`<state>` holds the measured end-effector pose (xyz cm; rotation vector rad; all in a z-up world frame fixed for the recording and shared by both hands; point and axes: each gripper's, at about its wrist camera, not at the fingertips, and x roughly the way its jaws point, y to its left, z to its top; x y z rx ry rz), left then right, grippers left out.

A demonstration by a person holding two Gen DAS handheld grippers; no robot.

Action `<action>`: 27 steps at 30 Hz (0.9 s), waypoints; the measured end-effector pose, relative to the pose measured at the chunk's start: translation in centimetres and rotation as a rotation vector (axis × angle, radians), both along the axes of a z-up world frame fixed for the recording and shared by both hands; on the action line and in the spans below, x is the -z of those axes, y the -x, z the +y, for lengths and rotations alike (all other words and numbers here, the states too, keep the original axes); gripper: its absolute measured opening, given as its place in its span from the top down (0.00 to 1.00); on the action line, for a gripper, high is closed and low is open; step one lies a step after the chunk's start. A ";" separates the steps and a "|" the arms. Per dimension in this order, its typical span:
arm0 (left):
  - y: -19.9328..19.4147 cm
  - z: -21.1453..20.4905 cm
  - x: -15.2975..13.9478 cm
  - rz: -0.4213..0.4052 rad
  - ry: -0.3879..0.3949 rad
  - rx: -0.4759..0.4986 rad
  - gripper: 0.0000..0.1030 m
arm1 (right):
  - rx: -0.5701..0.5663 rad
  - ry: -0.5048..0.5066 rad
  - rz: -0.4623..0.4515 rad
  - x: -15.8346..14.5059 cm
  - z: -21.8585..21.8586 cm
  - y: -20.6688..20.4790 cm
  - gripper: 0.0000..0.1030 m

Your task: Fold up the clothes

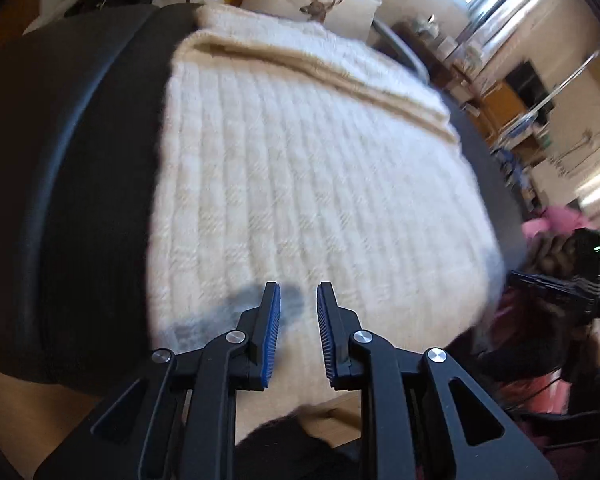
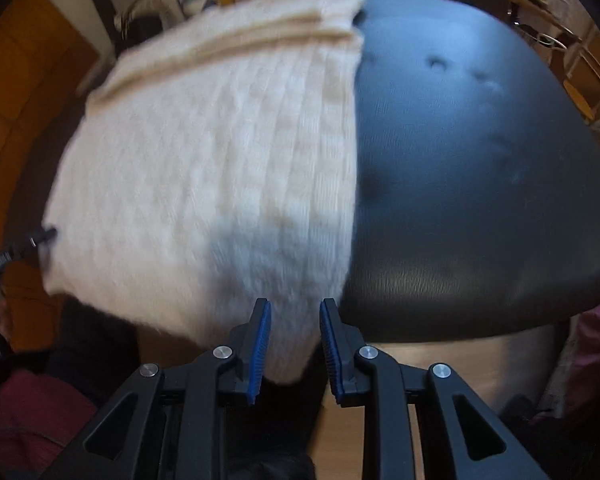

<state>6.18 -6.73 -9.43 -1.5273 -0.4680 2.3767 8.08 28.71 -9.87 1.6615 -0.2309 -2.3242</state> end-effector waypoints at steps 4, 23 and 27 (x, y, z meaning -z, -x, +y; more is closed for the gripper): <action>1.8 -0.1 -0.1 0.017 0.059 -0.036 0.80 | -0.003 -0.004 0.037 0.3 -1.7 2.8 0.76; 12.6 -2.0 1.5 0.037 0.167 -0.032 0.67 | -0.215 -0.279 -0.012 2.7 -10.9 17.1 0.74; 12.8 -3.2 -1.5 0.154 0.095 -0.023 0.66 | -0.200 -0.170 0.077 -0.1 -10.8 17.5 0.74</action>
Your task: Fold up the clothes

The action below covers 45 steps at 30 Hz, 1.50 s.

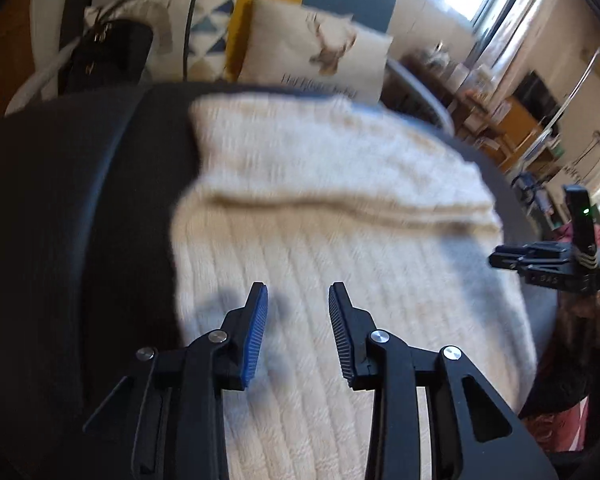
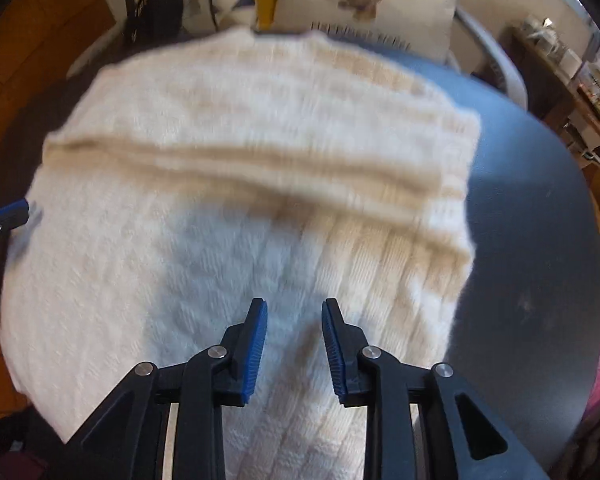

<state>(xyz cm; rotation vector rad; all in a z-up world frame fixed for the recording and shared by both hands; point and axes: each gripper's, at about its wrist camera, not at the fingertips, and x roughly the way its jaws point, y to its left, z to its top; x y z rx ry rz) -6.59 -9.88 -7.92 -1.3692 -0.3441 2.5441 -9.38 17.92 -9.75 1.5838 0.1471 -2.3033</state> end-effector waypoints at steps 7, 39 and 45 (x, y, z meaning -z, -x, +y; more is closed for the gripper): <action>7.9 1.3 1.5 -0.074 0.113 -0.039 0.66 | -0.030 0.064 0.108 -1.7 -4.1 5.5 0.72; 21.4 7.3 2.7 -0.004 0.253 0.100 0.63 | -0.017 0.159 0.118 1.4 -3.0 21.9 0.70; 22.1 4.3 3.7 -0.080 0.239 -0.006 0.63 | -0.064 0.035 0.076 3.2 -5.7 21.7 0.71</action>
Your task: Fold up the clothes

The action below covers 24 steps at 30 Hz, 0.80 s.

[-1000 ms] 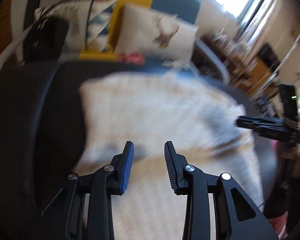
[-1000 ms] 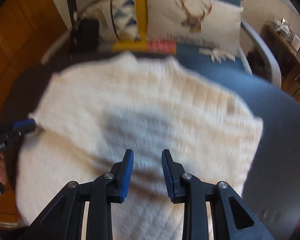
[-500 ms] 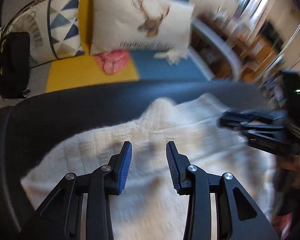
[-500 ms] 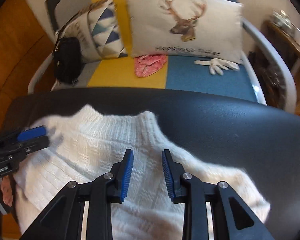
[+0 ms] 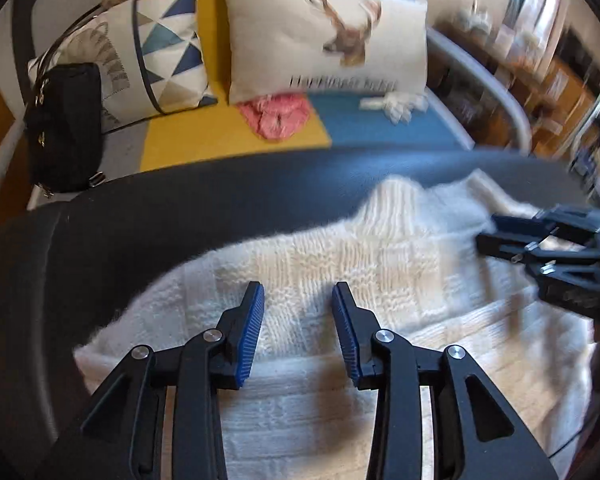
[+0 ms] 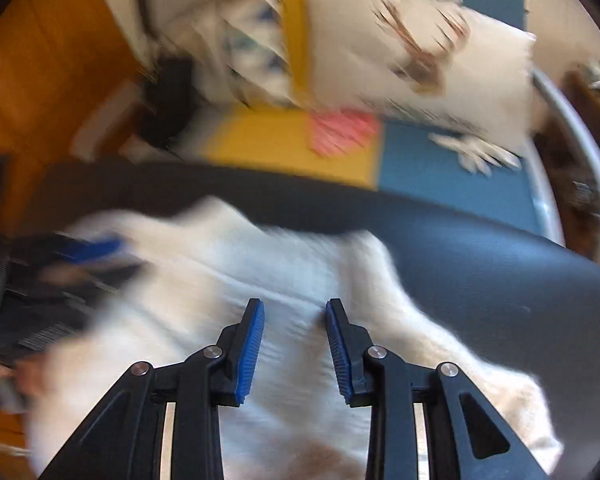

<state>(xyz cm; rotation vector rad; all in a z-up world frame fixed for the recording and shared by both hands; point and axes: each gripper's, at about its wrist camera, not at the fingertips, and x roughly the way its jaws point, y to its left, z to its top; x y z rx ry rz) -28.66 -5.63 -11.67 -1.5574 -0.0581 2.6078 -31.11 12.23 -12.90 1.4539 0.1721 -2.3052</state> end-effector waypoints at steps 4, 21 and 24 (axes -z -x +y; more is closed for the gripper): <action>-2.5 -2.8 -1.3 0.062 -0.012 -0.084 0.63 | 0.048 -0.060 0.086 -2.0 2.3 -2.6 0.70; -19.7 -3.8 -7.9 0.187 -0.246 -0.159 0.59 | 0.047 -0.151 0.393 -12.3 1.4 -16.9 0.68; -23.3 -4.2 -7.7 0.165 -0.270 -0.182 0.59 | 0.001 -0.160 0.397 -13.0 -0.2 -20.5 0.68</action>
